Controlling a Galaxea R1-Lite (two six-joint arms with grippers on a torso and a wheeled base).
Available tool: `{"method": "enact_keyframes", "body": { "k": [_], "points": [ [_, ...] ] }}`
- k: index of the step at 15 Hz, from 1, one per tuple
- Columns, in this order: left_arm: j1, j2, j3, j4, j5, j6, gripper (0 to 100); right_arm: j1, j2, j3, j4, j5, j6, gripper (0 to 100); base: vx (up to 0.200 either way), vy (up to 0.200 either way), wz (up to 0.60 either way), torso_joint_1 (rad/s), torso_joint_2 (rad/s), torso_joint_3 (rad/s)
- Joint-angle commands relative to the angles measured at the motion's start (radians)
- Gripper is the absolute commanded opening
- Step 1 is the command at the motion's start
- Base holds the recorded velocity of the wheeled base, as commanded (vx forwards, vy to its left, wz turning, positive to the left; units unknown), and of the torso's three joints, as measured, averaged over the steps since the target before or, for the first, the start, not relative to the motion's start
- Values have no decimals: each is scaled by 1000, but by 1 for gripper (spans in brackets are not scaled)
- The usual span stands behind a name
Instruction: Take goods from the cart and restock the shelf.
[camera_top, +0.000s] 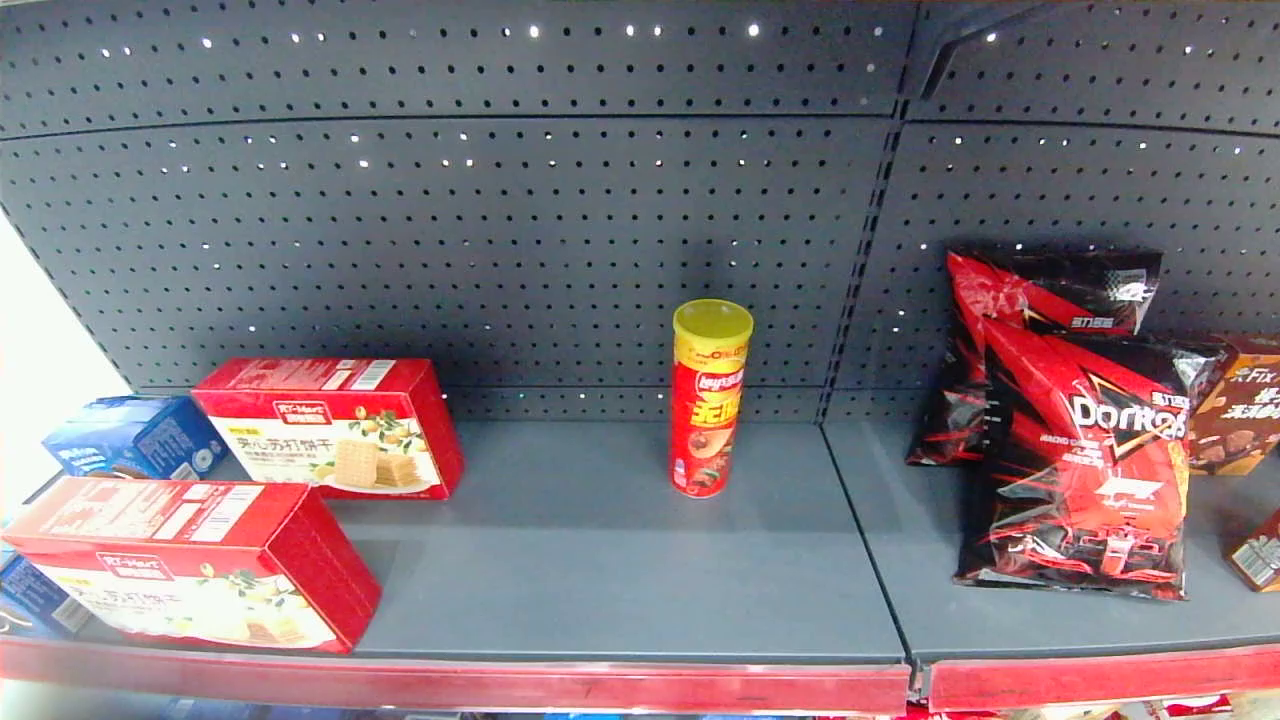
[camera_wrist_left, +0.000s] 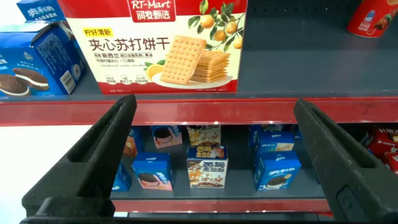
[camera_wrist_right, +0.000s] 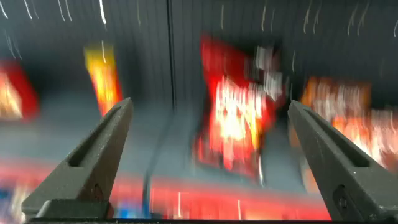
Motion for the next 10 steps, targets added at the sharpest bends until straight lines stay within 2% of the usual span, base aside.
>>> {"method": "enact_keyframes", "body": {
  "k": [1, 3, 4, 6, 8, 10],
  "points": [
    [1, 0, 0, 0, 0, 0, 100, 17, -9, -246, 291, -68, -61, 100, 0, 0, 0, 0, 0, 0],
    [1, 0, 0, 0, 0, 0, 100, -72, 38, -272, 351, -190, -66, 100, 0, 0, 0, 0, 0, 0],
    [1, 0, 0, 0, 0, 0, 100, -151, 91, -278, 401, -398, -67, 100, 0, 0, 0, 0, 0, 0],
    [1, 0, 0, 0, 0, 0, 100, -215, 135, -282, 440, -588, -70, 100, 0, 0, 0, 0, 0, 0],
    [1, 0, 0, 0, 0, 0, 100, -229, 112, -267, 473, -631, -73, 100, 0, 0, 0, 0, 0, 0],
    [1, 0, 0, 0, 0, 0, 100, -229, 34, -267, 582, -634, -118, 100, 0, 0, 0, 0, 0, 0]
  ]
}}
